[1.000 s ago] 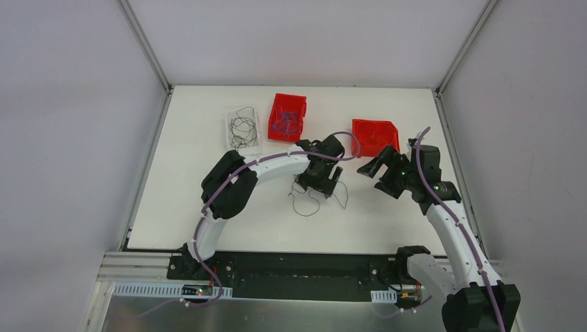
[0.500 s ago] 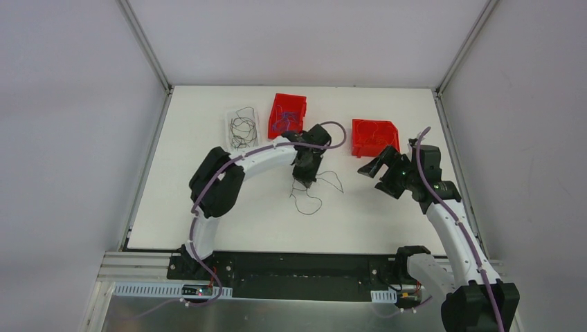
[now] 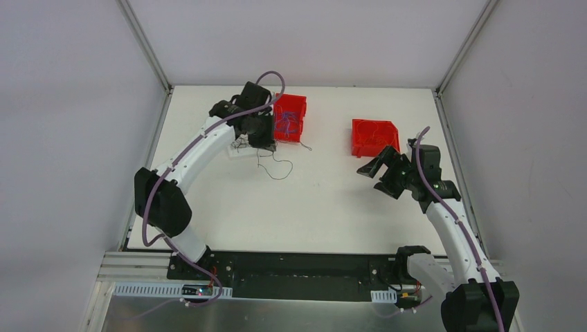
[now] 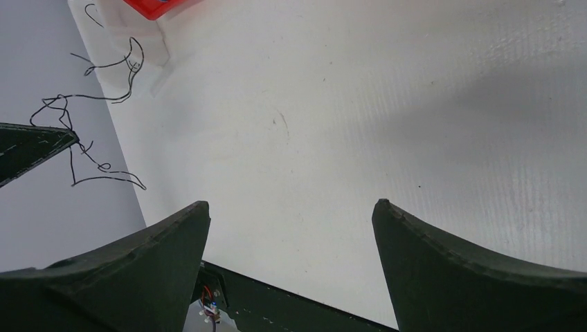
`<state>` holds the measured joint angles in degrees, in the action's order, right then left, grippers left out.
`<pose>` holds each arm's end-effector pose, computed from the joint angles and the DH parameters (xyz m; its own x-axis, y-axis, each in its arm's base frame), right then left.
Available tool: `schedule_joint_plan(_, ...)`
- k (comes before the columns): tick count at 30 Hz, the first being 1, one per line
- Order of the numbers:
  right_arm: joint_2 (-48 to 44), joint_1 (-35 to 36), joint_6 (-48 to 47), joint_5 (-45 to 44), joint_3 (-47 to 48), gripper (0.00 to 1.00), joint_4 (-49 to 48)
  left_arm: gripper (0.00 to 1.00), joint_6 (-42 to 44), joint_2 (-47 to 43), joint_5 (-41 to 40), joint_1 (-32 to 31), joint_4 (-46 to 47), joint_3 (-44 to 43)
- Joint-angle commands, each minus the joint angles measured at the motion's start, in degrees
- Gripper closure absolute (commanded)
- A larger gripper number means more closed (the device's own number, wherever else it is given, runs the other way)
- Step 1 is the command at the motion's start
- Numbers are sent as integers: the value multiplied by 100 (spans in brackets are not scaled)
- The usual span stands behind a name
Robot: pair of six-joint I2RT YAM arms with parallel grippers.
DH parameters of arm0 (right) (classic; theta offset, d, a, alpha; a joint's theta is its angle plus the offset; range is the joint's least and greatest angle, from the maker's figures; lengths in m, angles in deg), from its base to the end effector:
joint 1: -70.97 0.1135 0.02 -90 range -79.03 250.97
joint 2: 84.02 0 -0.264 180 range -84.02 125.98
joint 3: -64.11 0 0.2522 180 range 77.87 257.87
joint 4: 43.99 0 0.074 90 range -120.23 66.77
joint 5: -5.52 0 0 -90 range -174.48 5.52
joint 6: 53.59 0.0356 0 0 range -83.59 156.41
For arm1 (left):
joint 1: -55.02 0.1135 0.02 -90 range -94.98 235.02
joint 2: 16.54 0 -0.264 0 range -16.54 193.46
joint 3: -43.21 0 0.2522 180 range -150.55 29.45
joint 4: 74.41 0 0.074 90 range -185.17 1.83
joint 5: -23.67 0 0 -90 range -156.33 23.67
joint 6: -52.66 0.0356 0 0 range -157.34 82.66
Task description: Untangle the cables
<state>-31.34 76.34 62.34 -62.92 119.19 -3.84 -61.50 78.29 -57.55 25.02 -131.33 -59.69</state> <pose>0.1945 0.0314 0.2684 -0.7127 0.3415 -0.6127 -0.0719 0.8333 0.5481 0.3123 -0.1866 0.3298 -0.8328 0.0138 -0.5534 0.2633 0.8892 -0.3742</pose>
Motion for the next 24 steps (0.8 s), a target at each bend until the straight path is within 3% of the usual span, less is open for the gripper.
schedule_joint_plan(1,37,-44,-52,156,103,9,-94,100,191,-269,-70,498,-512,-269)
schedule_joint_plan(9,72,-47,-16,259,173,9,-128,100,143,-9,253,1392,-483,-765)
schedule_joint_plan(13,33,-44,-19,261,192,9,-109,100,320,202,-446,1692,-762,-1008)
schedule_joint_plan(22,164,-49,4,353,243,9,-134,100,372,1028,-843,2129,-859,-1700)
schedule_joint_plan(24,130,-44,-3,327,253,9,-122,100,499,1205,-1267,2147,-981,-1887)
